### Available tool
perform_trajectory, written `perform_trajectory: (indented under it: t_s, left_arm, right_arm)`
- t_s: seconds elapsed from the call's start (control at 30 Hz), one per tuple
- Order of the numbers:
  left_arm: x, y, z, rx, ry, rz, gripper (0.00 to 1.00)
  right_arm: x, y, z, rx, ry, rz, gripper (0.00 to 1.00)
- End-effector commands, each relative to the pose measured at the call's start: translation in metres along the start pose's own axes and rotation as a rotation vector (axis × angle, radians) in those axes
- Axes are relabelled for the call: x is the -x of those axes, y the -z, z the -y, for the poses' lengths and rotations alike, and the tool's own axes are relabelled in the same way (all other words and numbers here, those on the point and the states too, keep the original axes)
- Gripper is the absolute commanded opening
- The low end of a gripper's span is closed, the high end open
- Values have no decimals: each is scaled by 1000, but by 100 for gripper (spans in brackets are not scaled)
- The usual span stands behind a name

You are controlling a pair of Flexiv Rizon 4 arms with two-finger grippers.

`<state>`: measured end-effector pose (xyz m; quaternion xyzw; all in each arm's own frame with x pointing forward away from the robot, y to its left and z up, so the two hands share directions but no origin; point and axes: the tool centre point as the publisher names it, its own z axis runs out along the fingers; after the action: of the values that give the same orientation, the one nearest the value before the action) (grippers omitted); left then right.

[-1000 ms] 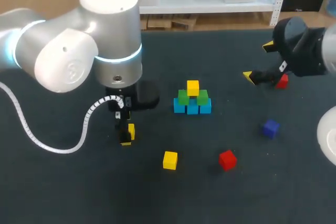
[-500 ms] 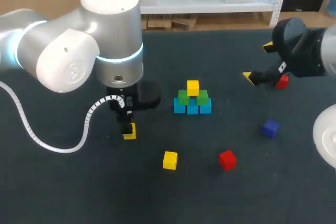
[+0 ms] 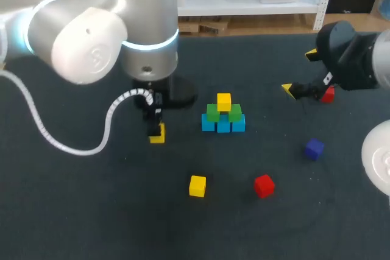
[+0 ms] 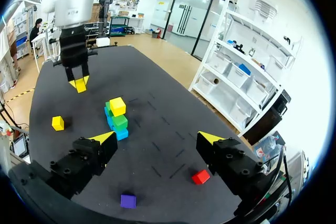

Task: Place the blue cubes, place green cubes on the blue cubes, place the yellow cubes on the green cubes, then place the red cubes on the yellow cubes, and place purple cube on the red cubes.

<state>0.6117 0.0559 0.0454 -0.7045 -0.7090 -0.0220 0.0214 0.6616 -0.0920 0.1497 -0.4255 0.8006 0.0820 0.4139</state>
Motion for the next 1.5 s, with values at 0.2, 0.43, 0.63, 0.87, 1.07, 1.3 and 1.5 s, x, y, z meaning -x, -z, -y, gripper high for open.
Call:
perform_trajectory:
  t_s: [0.2,0.43,0.63,0.87,1.07,1.3,1.5]
  left_arm:
    - [27,29,-35,-38,-4,-47,0]
    - [40,38,-51,-38,-25,-42,0]
    - [57,46,-61,-19,-58,-39,0]
    - [78,51,-76,-9,-86,-49,0]
    - [90,51,-86,-9,-101,-38,0]
    - [100,49,-78,-24,-100,4,0]
    - [99,43,-67,-39,-80,23,0]
  right_arm:
    - [1,0,-1,-7,1,-4,100]
    - [1,0,-1,-7,1,-4,100]
    - [1,0,-1,-7,1,-4,100]
    - [1,0,-1,-7,1,-4,100]
    - [1,0,-1,-7,1,-4,100]
    - [1,0,-1,-7,1,-4,100]
    - [1,0,-1,-7,1,-4,100]
